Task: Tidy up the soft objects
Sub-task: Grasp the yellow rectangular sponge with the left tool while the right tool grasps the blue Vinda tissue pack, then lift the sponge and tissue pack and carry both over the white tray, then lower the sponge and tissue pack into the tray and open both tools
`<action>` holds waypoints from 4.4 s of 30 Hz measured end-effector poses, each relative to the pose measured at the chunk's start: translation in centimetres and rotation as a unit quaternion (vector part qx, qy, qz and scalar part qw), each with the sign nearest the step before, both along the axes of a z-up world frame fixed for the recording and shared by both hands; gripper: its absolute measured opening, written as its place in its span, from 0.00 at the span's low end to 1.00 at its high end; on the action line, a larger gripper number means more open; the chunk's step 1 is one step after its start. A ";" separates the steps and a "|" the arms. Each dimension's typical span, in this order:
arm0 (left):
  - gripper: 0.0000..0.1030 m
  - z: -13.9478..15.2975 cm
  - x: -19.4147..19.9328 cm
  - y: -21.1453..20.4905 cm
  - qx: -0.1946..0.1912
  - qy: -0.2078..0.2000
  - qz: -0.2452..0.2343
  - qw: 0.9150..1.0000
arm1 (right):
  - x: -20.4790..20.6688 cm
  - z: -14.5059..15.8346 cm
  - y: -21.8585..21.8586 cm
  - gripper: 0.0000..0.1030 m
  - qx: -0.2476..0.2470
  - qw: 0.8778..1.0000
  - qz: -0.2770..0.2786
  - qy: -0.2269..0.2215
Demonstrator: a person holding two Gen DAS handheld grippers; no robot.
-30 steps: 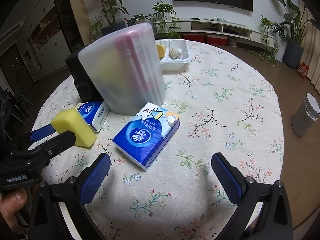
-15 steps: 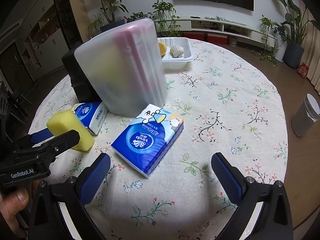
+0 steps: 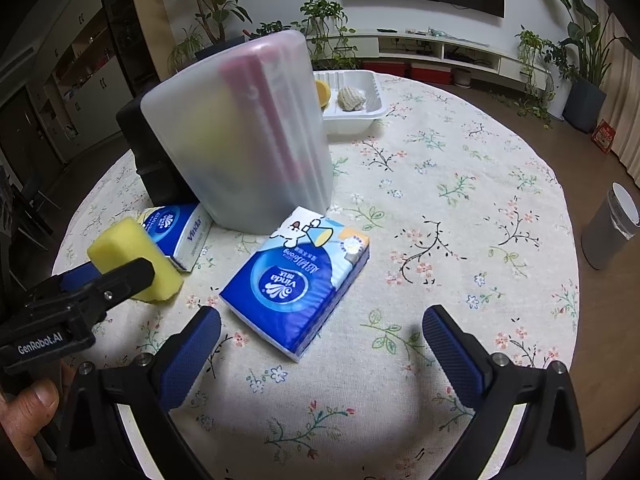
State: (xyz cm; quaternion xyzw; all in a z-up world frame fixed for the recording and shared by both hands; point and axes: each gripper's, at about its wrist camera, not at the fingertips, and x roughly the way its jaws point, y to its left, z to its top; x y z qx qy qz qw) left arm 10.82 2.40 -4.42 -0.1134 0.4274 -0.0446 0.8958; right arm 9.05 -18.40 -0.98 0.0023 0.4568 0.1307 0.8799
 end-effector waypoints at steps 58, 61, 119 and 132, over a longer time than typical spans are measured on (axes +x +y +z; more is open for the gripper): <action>0.53 1.2 -2.1 0.3 -0.016 -0.030 -0.029 0.999 | -1.3 1.2 0.9 0.65 -0.029 0.999 -0.006 -0.013; 0.53 1.4 -2.2 0.4 -0.017 -0.032 -0.030 0.999 | -1.7 1.5 0.8 0.65 -0.028 0.999 -0.005 -0.015; 0.54 6.4 27.9 4.3 0.095 0.019 -0.177 0.980 | 31.5 4.7 6.3 0.61 -0.105 0.978 0.172 0.045; 0.60 5.4 28.5 2.9 0.104 0.036 -0.185 0.977 | 31.6 2.9 5.5 0.57 -0.078 0.980 0.166 0.073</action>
